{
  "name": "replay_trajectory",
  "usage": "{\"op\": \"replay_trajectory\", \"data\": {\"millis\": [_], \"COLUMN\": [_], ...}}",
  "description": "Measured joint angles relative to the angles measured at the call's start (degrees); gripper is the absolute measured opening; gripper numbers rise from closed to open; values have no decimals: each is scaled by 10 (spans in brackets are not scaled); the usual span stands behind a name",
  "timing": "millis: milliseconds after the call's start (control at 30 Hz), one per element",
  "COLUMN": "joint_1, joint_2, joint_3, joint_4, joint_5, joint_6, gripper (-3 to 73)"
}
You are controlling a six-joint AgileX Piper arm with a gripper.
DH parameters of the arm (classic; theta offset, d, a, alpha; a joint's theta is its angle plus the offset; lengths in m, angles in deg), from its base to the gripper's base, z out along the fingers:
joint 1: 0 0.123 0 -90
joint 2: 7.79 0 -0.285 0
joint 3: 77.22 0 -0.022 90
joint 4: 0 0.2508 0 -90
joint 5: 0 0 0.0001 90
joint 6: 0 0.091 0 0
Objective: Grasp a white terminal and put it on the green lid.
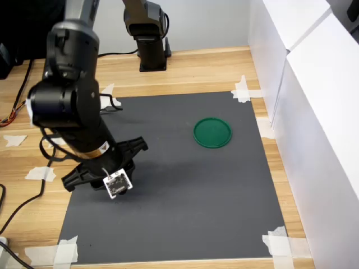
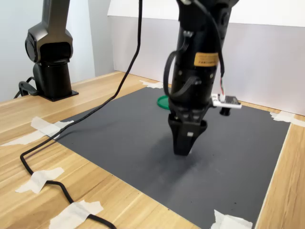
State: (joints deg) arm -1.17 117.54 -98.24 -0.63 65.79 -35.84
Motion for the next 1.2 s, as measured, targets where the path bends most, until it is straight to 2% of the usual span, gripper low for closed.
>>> {"op": "replay_trajectory", "data": {"millis": [267,533,733,1033,1200], "joint_1": [42,76,144,262,299], "joint_2": [-98,-179,-215,-221,-221], "joint_3": [12,130,189,197,198], "joint_4": [6,17,6,6,6], "joint_5": [33,-3,-8,1,2], "joint_6": [22,18,19,54,71], "gripper": [323,323,323,323,323]}}
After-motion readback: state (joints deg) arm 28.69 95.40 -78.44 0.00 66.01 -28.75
